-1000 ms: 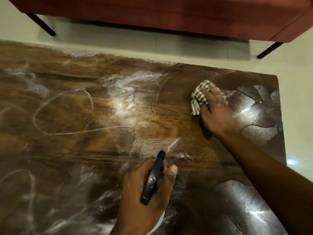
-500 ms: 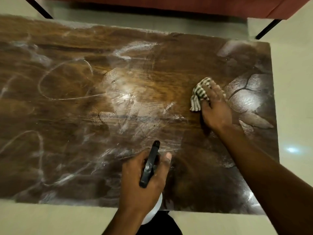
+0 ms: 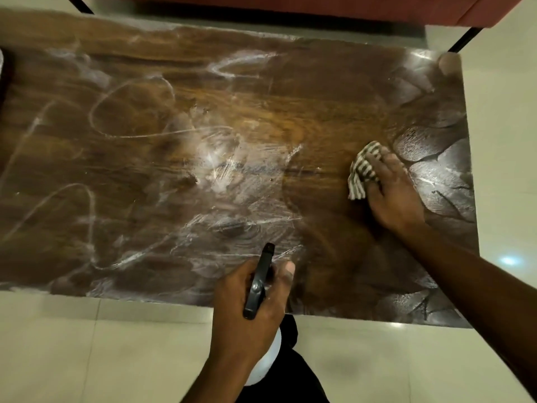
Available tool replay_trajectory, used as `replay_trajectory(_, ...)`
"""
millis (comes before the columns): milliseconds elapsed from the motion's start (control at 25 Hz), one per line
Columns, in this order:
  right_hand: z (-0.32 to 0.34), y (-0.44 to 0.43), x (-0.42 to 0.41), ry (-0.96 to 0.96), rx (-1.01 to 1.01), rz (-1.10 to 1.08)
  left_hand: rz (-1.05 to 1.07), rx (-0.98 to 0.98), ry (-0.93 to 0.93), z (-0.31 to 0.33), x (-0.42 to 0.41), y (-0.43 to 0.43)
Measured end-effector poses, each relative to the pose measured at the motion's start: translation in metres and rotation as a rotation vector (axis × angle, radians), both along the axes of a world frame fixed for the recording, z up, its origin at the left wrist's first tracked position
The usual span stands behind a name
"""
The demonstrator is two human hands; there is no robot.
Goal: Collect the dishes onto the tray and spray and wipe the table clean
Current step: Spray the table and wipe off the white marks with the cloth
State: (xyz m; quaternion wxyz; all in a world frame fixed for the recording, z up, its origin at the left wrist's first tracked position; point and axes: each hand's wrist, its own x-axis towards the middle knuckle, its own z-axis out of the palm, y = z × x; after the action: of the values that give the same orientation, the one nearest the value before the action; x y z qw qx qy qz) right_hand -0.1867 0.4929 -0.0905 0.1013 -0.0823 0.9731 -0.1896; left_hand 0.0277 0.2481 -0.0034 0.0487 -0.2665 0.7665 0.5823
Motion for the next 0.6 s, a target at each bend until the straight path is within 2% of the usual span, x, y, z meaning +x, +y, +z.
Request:
replay_trajectory(40, 0.001, -0.018, 0.002, -0.03, -0.027, -0.137, 0.001, -0.013, 0.007, -0.001, 0.006, 0.002)
replay_trajectory(80, 0.003, -0.039, 0.009, -0.053, -0.043, -0.153, 0.002, -0.03, 0.009, -0.003, 0.013, 0.004)
replay_trajectory(120, 0.003, -0.057, 0.021, -0.06, -0.041, -0.054, -0.003, -0.049, 0.01, -0.005, 0.019, 0.005)
replay_trajectory(240, 0.001, -0.072, 0.066, -0.08, 0.023, 0.552, 0.001, -0.032, -0.007, -0.009, 0.041, 0.003)
replay_trajectory(280, 0.0, -0.062, 0.075, -0.083, 0.058, 0.703, 0.003, -0.011, -0.019, -0.009, 0.048, 0.002)
replay_trajectory(320, -0.003, -0.048, 0.078, -0.059, 0.086, 0.759, 0.003, 0.008, -0.031, -0.009, 0.054, 0.001)
replay_trajectory(360, -0.006, -0.035, 0.077, -0.019, 0.088, 0.702, 0.01, 0.028, -0.039, -0.008, 0.059, 0.0)
replay_trajectory(400, -0.008, -0.023, 0.077, 0.011, 0.068, 0.542, 0.019, 0.041, -0.038, -0.008, 0.064, 0.0)
replay_trajectory(520, -0.004, -0.021, 0.079, 0.008, -0.047, -0.101, 0.03, 0.053, -0.048, -0.01, 0.076, 0.002)
replay_trajectory(560, -0.003, -0.035, 0.085, -0.006, -0.073, -0.194, 0.022, 0.041, -0.051, -0.012, 0.079, 0.002)
replay_trajectory(600, -0.002, -0.051, 0.096, -0.012, -0.08, -0.183, 0.009, 0.016, -0.051, -0.014, 0.083, 0.002)
